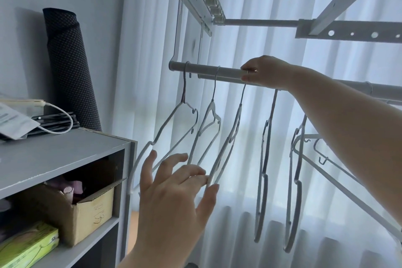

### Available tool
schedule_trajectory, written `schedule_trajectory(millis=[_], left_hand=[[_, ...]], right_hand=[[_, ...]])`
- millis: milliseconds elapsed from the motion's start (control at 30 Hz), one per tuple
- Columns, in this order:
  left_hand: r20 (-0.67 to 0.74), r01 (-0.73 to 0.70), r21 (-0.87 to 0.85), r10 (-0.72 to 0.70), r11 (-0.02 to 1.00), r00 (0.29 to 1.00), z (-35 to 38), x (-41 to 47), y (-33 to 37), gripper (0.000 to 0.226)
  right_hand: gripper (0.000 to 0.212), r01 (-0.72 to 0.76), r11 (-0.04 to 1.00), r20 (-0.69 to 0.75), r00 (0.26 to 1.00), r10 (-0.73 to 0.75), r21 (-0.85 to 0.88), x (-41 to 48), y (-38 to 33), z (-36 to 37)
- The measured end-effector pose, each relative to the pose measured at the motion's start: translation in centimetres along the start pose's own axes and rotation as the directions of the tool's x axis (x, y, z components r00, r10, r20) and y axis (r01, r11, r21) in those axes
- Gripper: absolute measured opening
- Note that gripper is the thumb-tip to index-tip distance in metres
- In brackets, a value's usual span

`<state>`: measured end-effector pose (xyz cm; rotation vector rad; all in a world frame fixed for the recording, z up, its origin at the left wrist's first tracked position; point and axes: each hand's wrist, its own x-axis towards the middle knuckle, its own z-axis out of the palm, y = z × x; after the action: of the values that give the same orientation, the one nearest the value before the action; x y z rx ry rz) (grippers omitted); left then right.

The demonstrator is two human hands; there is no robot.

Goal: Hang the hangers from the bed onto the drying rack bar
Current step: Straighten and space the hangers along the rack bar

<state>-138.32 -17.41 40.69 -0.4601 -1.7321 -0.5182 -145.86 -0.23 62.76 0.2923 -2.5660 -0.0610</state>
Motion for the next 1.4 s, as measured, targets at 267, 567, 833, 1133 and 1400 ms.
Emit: schedule_trajectory(millis=[267,567,833,1133,1400], left_hand=[[0.028,0.009,-0.026,-0.008,1.000,1.000,0.00,-0.09,-0.04,0.036],[0.046,-0.004,-0.048,0.006,0.999,0.999,0.23,-0.23,-0.01,0.046],[0.029,-0.005,-0.093,0.008,0.996,1.000,0.28,-0.31,-0.03,0.029],[0.103,0.031,-0.148,-0.016,0.989,0.995,-0.39,-0.07,0.05,0.039],[0.127,0.035,-0.174,-0.013,0.984,0.992,-0.43,0.11,0.05,0.039]], right_hand=[[0.035,-0.011,1.000,0.004,1.000,0.011,-0.005,-0.12,-0.02,0.02],[0.037,-0.016,1.000,-0.001,1.000,0.016,-0.001,-0.04,0.01,0.08],[0.040,-0.023,1.000,-0.002,1.000,0.023,-0.008,0.11,-0.01,0.19],[0.040,-0.032,0.999,-0.011,0.999,0.032,-0.017,0.03,-0.04,0.18],[0.040,-0.042,0.999,-0.026,0.999,0.042,-0.031,-0.29,-0.33,0.02]])
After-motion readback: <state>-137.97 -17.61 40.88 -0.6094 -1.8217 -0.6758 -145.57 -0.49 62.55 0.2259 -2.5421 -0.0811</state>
